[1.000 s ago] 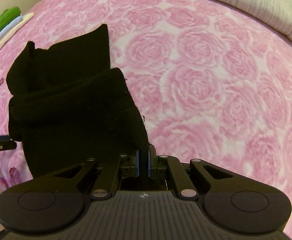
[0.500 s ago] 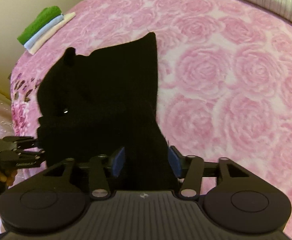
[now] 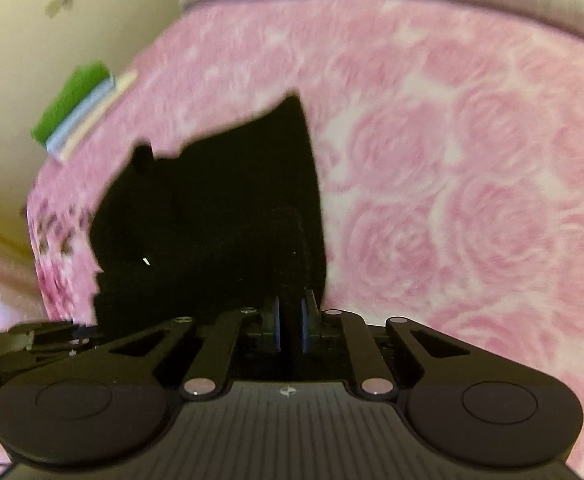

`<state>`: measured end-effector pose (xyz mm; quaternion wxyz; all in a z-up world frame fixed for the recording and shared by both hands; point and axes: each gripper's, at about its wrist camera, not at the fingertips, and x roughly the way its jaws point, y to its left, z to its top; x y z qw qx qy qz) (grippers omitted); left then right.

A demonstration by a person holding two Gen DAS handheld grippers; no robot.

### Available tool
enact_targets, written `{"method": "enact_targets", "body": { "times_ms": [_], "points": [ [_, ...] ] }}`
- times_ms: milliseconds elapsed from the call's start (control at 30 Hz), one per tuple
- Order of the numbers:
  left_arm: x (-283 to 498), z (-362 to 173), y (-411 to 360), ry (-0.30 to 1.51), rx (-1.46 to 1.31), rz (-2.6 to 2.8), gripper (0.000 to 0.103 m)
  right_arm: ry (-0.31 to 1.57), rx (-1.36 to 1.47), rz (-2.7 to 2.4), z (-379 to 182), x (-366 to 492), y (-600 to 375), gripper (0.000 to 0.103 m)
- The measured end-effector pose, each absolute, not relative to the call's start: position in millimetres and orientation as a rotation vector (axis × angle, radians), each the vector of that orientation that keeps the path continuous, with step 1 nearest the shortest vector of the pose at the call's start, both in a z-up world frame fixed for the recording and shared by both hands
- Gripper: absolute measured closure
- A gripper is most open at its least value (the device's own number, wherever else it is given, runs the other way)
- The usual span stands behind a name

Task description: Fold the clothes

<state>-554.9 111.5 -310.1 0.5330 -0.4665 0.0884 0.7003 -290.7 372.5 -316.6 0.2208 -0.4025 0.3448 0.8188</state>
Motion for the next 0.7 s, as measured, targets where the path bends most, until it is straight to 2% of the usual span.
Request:
{"method": "enact_targets", "body": {
  "times_ms": [100,333,400,467,533,600,667,700],
  "points": [
    [-567,-261,95,0.081,-1.06,1.691,0.091,0.938,-0.946,2.272,-272,-263,357,0.093],
    [-598,-109,72,-0.063,-0.716,1.731,0.095,0.876,-0.514,2.296,-161,-218,315,0.094],
    [-601,-65,74,-0.098,-0.63,1.737,0.103,0.854,-0.42,2.311,-133,-212,302,0.094],
    [-600,-33,70,-0.083,-0.55,1.74,0.103,0.827,-0.342,2.34,-106,-211,289,0.094],
    [-600,-17,71,-0.013,-0.54,1.708,0.103,0.787,-0.289,2.371,-81,-212,277,0.094],
    [-606,-23,70,0.016,-0.593,1.701,0.102,0.728,-0.34,2.356,-70,-222,270,0.094],
    [-605,-54,66,0.045,-0.708,1.664,0.094,0.711,-0.441,2.274,-79,-233,271,0.094],
    [-604,-71,64,0.061,-0.767,1.645,0.085,0.702,-0.491,2.232,-84,-239,271,0.094]
  ]
}}
